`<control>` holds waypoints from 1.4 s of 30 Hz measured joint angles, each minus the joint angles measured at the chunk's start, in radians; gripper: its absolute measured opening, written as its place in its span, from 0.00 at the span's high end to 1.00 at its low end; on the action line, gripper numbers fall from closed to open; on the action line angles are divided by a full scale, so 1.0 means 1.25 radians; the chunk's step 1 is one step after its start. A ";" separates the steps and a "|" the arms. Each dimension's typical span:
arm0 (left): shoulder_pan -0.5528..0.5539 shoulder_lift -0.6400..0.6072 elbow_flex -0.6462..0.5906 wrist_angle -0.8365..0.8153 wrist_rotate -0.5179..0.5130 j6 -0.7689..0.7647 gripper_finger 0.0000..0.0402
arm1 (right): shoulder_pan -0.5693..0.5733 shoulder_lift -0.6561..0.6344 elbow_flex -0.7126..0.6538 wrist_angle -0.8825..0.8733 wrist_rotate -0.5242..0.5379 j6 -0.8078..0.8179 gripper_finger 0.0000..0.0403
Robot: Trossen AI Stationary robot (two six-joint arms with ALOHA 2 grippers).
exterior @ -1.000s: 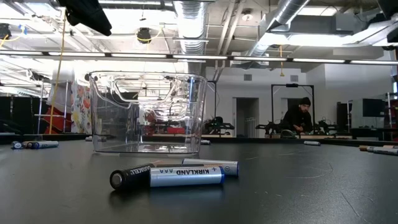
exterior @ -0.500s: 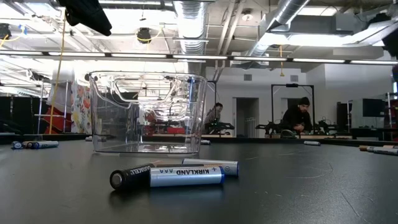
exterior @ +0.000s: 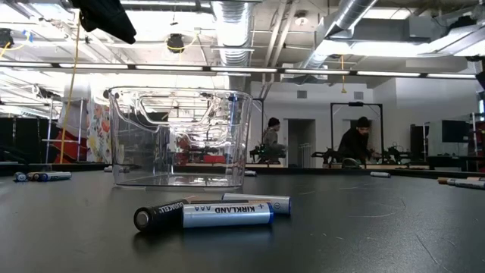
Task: Sort batteries
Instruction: Move the bottom transparent bin to the center of the table
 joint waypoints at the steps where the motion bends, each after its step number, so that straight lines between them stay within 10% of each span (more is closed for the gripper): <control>1: 0.000 0.000 0.000 0.000 0.000 0.000 0.71 | 0.000 0.000 0.000 -0.002 0.000 -0.006 0.82; 6: 0.000 0.000 0.000 0.000 0.000 0.000 0.71 | 0.000 0.000 0.000 0.000 -0.004 -0.050 0.98; 27: 0.000 0.000 0.000 0.000 0.000 0.001 0.71 | -0.030 -0.006 0.125 -0.087 -0.006 -0.042 1.00; 42: 0.000 0.000 0.000 0.000 0.000 0.035 0.71 | -0.396 0.022 0.330 -0.209 -0.006 -0.344 1.00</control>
